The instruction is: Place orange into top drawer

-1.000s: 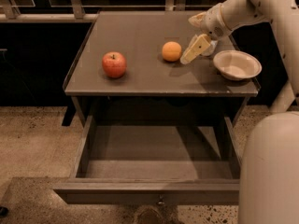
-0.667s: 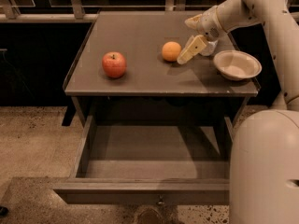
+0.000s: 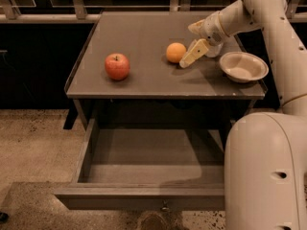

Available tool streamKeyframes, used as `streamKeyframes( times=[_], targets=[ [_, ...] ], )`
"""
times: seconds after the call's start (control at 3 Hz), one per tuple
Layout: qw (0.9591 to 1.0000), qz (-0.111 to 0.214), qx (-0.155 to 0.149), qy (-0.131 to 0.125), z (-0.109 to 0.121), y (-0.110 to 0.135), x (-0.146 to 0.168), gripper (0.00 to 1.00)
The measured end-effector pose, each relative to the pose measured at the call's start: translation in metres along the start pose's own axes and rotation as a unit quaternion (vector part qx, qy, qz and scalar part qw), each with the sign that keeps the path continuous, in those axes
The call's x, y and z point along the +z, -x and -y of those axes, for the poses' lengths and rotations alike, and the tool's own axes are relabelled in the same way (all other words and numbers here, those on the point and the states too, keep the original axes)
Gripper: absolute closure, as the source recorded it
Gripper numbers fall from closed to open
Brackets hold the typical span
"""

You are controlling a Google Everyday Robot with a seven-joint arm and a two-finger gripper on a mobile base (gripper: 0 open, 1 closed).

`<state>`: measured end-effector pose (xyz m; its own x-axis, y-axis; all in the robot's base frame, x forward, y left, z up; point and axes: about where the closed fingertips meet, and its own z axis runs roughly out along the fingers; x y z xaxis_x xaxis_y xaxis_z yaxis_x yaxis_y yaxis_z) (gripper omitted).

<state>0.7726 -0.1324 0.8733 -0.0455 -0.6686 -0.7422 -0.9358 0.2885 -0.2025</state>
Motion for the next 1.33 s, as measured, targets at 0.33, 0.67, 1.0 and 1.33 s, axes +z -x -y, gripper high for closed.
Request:
streamKeyframes(
  times=[0.33,0.67,1.0,1.33],
  targets=[
    [0.9999,0.006,0.010,0.007,0.002,-0.003,0.011,0.00],
    [0.9997,0.012,0.015,0.014,0.003,-0.003,0.021,0.00],
    [0.9994,0.018,0.021,0.022,0.004,-0.003,0.032,0.00],
    [0.9992,0.020,0.020,0.029,0.003,-0.002,0.040,0.19]
  ],
)
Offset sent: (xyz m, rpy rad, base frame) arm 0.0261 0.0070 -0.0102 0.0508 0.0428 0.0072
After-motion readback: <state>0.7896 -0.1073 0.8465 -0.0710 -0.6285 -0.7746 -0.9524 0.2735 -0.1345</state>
